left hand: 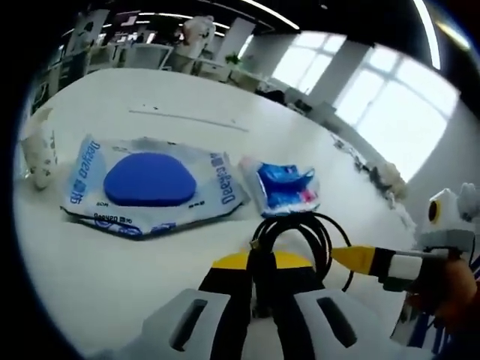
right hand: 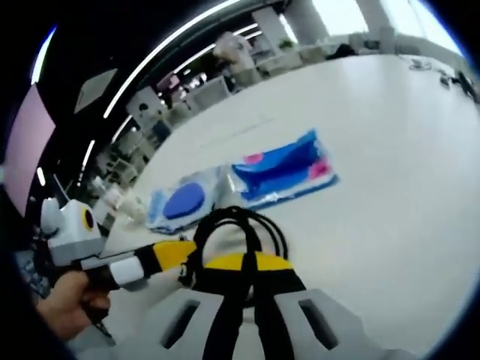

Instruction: Arrange the tabletop items into an orderly group along one side of the table until the central work area is clear of visible clutter.

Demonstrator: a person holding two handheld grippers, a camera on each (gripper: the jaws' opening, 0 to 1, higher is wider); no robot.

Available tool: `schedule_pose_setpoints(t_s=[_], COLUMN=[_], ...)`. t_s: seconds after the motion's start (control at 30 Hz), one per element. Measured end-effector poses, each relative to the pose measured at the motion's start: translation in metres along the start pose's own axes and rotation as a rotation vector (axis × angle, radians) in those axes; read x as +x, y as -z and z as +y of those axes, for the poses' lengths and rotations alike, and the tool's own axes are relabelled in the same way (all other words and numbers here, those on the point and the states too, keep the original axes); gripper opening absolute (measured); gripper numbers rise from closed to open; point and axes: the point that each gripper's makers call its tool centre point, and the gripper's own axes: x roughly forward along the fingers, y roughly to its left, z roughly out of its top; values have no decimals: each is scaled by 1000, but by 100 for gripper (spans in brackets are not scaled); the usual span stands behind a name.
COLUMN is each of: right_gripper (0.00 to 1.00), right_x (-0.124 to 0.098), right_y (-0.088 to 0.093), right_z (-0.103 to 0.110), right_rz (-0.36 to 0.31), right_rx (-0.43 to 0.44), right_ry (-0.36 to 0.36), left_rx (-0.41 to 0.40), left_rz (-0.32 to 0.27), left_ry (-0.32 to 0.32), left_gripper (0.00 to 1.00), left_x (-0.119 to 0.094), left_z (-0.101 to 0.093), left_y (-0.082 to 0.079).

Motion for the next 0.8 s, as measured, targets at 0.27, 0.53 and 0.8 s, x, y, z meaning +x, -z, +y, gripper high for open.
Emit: schedule_pose_setpoints(t_s=[0.27,0.53,0.8], right_gripper=[0,0,0], right_x=[7,13,20], right_y=[1,7,11], right_z=[9,9,6], right_rz=[9,36,55], right_rx=[12,30,43], right_ry=[-20,-22,-16], left_rx=[-6,-9,-8], left_rz=[18,45,67], left_ry=[-19,-38,-58], left_gripper=[6,7,7], left_x=[-1,3,7], left_z=[12,19,24], left_y=[-1,5,9])
